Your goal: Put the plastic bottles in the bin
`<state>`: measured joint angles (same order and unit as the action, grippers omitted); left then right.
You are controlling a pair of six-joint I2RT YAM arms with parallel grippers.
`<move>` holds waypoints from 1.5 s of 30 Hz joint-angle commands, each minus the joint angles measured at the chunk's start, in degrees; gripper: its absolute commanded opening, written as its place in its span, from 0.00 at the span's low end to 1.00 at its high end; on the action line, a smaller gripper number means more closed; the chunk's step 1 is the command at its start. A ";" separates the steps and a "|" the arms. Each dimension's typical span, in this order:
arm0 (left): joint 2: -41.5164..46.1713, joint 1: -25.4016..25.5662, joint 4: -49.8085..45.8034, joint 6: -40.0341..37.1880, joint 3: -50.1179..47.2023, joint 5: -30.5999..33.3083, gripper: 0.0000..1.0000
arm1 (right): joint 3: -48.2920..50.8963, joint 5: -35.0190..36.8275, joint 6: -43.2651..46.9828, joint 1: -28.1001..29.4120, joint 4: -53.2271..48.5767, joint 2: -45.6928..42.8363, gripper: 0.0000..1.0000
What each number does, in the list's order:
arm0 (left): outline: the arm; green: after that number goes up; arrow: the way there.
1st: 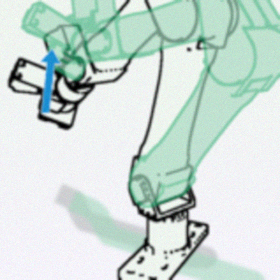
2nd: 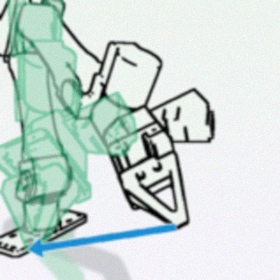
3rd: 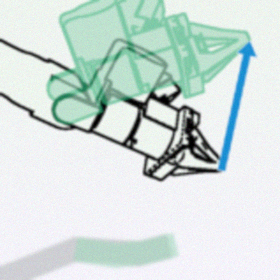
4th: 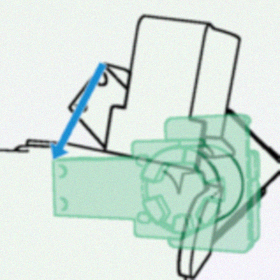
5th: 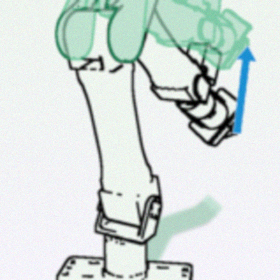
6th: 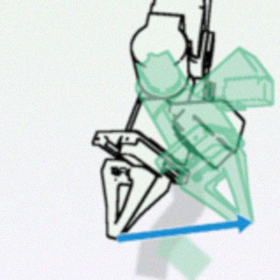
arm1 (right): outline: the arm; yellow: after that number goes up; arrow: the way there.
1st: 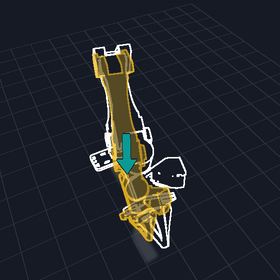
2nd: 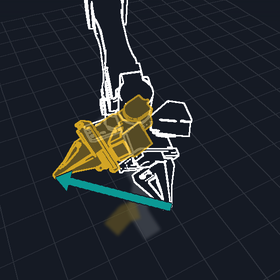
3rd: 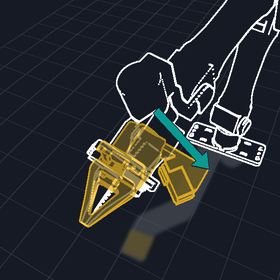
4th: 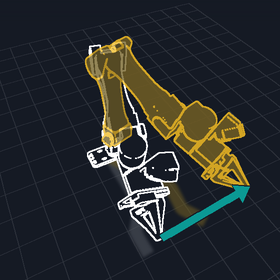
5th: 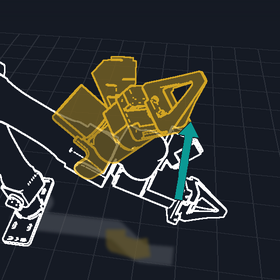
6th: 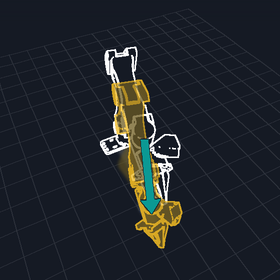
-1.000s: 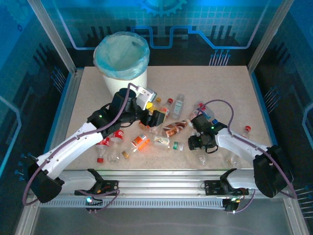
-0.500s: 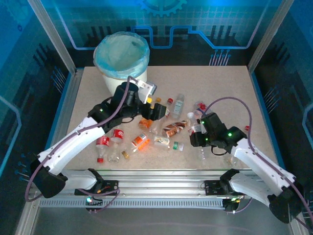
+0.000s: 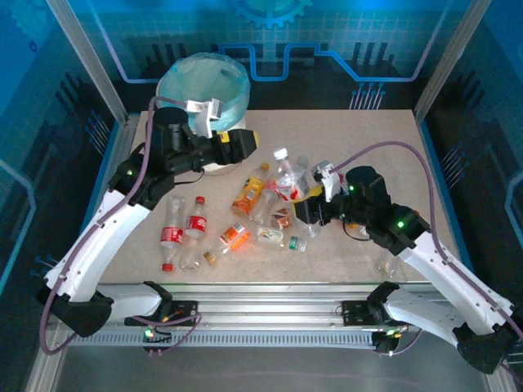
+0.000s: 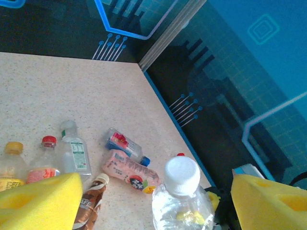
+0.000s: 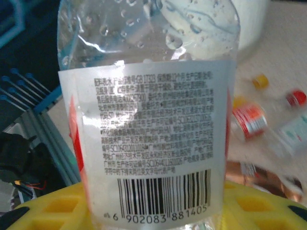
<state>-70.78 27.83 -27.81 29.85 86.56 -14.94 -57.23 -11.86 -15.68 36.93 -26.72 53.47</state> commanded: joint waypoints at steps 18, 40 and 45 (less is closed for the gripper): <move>9.22 -1.19 8.10 0.97 -9.84 -14.05 0.65 | -9.12 -3.94 4.34 8.64 11.49 11.33 0.55; 12.20 -1.26 2.50 -3.61 -10.91 -1.46 0.24 | -9.81 -2.20 5.95 11.18 10.89 13.24 0.60; 12.44 -1.35 2.59 -4.04 -8.84 4.02 0.14 | -11.74 4.10 5.05 11.28 9.06 13.45 0.80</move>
<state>-59.44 26.72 -25.43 26.83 75.83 -15.75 -65.98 -12.27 -10.24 47.53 -17.12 66.67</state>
